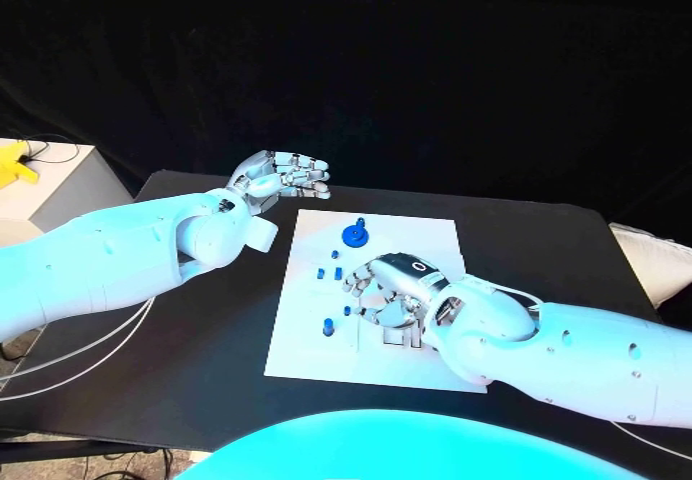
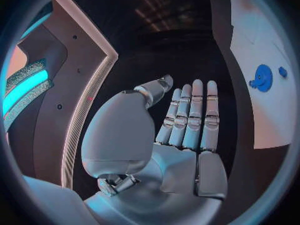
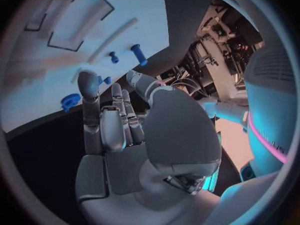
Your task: Assemble the parts on the task board
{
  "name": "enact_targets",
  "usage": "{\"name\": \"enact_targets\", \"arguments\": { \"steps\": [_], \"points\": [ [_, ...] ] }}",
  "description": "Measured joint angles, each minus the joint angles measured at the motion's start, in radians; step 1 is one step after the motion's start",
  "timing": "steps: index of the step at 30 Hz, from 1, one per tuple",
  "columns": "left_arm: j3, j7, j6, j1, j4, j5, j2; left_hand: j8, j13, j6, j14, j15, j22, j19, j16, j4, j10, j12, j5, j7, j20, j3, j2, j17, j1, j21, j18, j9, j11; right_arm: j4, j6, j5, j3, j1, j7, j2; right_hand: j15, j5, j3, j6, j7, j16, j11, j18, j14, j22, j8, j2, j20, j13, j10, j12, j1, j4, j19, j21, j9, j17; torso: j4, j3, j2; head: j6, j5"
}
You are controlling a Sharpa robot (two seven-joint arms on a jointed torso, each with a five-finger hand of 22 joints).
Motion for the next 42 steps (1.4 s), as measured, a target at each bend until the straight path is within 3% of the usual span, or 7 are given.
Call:
{"name": "enact_targets", "arguments": {
  "steps": [4, 9, 13, 18, 29, 36, 42],
  "points": [
    [0.0, 0.001, 0.001, 0.0, 0.0, 0.0, -0.006, 0.008, 0.0, 0.009, 0.0, 0.0, 0.0, 0.0, 0.006, 0.0, 0.01, 0.006, 0.0, -0.009, 0.0, 0.0, 0.005, 0.001, -0.005, 0.0, 0.0, 0.001, -0.01, 0.017, 0.013, 0.192, 0.002, 0.046, 0.026, -0.086, 0.001, -0.006, 0.016, 0.013, 0.007, 0.0, -0.003, 0.0, -0.001, 0.001, 0.001, 0.005, 0.002, 0.006, 0.055, 0.035, -0.006, 0.011, -0.002, -0.004, 0.0, -0.002, -0.0017, -0.0016, -0.002, 0.0, -0.038],
    [0.0, 0.002, 0.002, 0.0, -0.001, 0.0, -0.011, 0.008, 0.0, 0.009, -0.004, -0.004, 0.0, 0.0, 0.006, 0.0, 0.01, 0.006, 0.0, -0.009, 0.0, 0.0, 0.005, 0.001, -0.005, 0.0, 0.0, 0.002, -0.01, 0.028, 0.058, 0.418, 0.003, 0.091, 0.044, -0.186, -0.027, 0.0, -0.007, 0.059, -0.019, 0.019, -0.026, 0.0, 0.008, 0.045, 0.034, -0.005, -0.021, 0.071, 0.156, 0.135, -0.026, 0.031, 0.021, 0.041, 0.01, 0.054, -0.0082, -0.0035, -0.009, 0.0, -0.074],
    [-0.001, 0.003, 0.006, 0.0, 0.001, -0.002, -0.014, 0.014, 0.0, 0.014, -0.004, -0.004, 0.0, -0.004, 0.006, 0.001, 0.013, 0.006, 0.0, -0.014, 0.004, 0.001, 0.009, 0.001, -0.005, 0.0, 0.0, 0.002, -0.013, 0.04, 0.12, 0.556, 0.003, 0.111, 0.037, -0.265, -0.049, 0.033, -0.077, 0.071, -0.051, 0.086, -0.067, -0.017, 0.009, 0.15, 0.085, 0.018, -0.044, 0.491, 0.194, 0.563, -0.09, 0.093, 0.097, 0.159, 0.032, 0.194, -0.0124, -0.0039, -0.012, 0.0, -0.089],
    [-0.001, 0.004, 0.014, -0.001, 0.014, -0.008, -0.02, 0.019, 0.01, 0.034, 0.044, -0.028, 0.012, 0.022, 0.009, 0.006, 0.093, 0.006, 0.0, -0.034, -0.013, 0.003, 0.02, 0.025, -0.007, 0.024, 0.0, 0.006, -0.037, 0.06, 0.189, 0.614, 0.002, 0.119, -0.008, -0.331, -0.053, 0.058, -0.118, 0.064, -0.055, 0.131, -0.079, -0.026, 0.009, 0.221, 0.173, 0.018, -0.052, 1.202, 0.317, 1.189, -0.106, 0.143, 0.128, 0.227, 0.079, 0.274, -0.0143, -0.0038, -0.015, 0.0, -0.098],
    [-0.001, 0.004, 0.025, -0.002, 0.039, -0.023, -0.031, 0.004, 0.016, 0.036, 0.079, -0.04, 0.032, 0.047, 0.015, 0.022, 0.12, -0.007, 0.0, -0.035, -0.029, -0.028, 0.017, 0.063, -0.026, 0.05, 0.0, 0.003, -0.047, 0.115, 0.25, 0.527, -0.006, 0.104, -0.171, -0.368, -0.053, 0.034, -0.182, 0.058, -0.059, 0.171, -0.079, -0.047, 0.009, 0.309, 0.194, -0.006, -0.05, 1.237, 0.361, 1.297, -0.13, 0.213, 0.154, 0.318, 0.089, 0.276, -0.015, -0.0045, -0.015, 0.0, -0.1],
    [-0.001, 0.002, 0.037, -0.003, 0.047, -0.035, -0.035, -0.03, 0.03, -0.016, 0.127, -0.048, 0.038, 0.084, 0.08, 0.106, 0.121, -0.018, 0.0, -0.037, -0.038, -0.161, -0.061, 0.129, -0.133, 0.07, 0.0, -0.004, -0.042, 0.121, 0.246, 0.457, -0.01, 0.074, -0.246, -0.349, -0.053, 0.04, -0.295, 0.053, -0.061, 0.18, -0.079, -0.047, 0.009, 0.328, 0.209, -0.011, -0.054, 1.237, 0.361, 1.304, -0.141, 0.277, 0.158, 0.331, 0.096, 0.276, -0.0129, -0.0058, -0.014, 0.0, -0.099],
    [-0.001, -0.003, 0.049, -0.003, 0.053, -0.048, -0.035, -0.043, 0.051, -0.045, 0.064, -0.025, 0.038, 0.084, 0.132, 0.134, 0.068, -0.019, 0.0, -0.008, -0.038, -0.242, -0.037, 0.186, -0.092, 0.07, 0.0, -0.004, -0.015, 0.116, 0.248, 0.418, -0.013, 0.057, -0.283, -0.328, -0.053, 0.032, -0.385, 0.049, -0.064, 0.184, -0.079, -0.047, 0.009, 0.344, 0.214, 0.014, -0.05, 1.237, 0.361, 1.304, -0.105, 0.288, 0.162, 0.344, 0.097, 0.276, -0.0129, -0.0058, -0.014, 0.0, -0.091]
  ]
}}
